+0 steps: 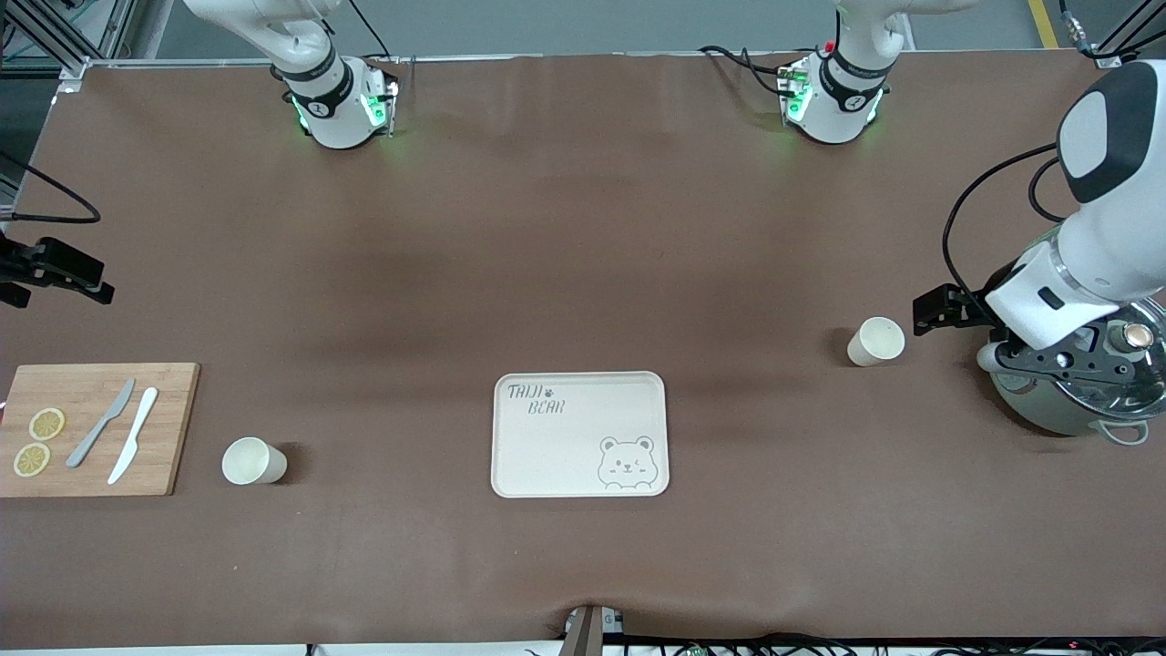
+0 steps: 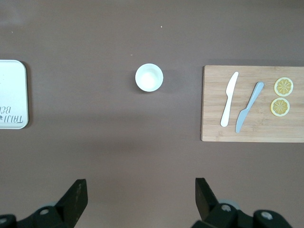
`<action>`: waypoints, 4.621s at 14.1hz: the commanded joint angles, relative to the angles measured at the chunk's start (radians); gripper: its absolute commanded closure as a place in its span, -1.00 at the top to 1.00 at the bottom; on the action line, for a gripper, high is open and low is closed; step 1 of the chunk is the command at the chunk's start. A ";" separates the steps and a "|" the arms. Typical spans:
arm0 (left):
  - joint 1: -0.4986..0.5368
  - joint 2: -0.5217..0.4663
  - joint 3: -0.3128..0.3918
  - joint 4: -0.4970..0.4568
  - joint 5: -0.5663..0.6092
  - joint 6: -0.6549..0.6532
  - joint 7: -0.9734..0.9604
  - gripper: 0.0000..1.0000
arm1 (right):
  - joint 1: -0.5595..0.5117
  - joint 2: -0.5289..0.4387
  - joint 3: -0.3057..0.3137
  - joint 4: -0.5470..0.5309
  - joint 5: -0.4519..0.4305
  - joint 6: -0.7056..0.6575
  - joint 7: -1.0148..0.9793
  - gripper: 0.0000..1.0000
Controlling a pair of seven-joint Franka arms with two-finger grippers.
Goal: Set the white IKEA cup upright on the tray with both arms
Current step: 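Reach the left gripper to the white cup beside the steel pot, then grasp the white cup with the left gripper and lift it, then carry the cup to the tray while the right gripper reaches the other cup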
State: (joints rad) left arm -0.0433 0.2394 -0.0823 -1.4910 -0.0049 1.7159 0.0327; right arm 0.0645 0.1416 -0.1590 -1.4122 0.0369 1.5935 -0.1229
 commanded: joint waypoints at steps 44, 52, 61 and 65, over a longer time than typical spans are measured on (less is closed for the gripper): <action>0.209 0.054 -0.042 -0.842 0.009 1.027 0.300 1.00 | -0.031 0.183 0.001 0.013 0.008 0.255 -0.144 1.00; 0.203 0.061 -0.044 -0.845 0.013 1.027 0.266 -1.00 | -0.086 0.409 0.001 0.147 0.052 0.319 -0.208 1.00; 0.045 0.078 -0.047 -0.718 0.003 0.987 -0.072 -1.00 | -0.089 0.547 -0.001 0.140 0.087 0.454 -0.210 1.00; -0.125 0.164 -0.044 -0.383 0.006 0.592 -0.401 -1.00 | -0.091 0.593 -0.001 0.136 0.089 0.499 -0.212 1.00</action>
State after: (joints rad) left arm -0.0981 0.3235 -0.1296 -2.0842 -0.0042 2.5010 -0.2258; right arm -0.0140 0.7013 -0.1652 -1.3046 0.1069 2.0744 -0.3165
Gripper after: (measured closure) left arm 0.965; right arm 0.000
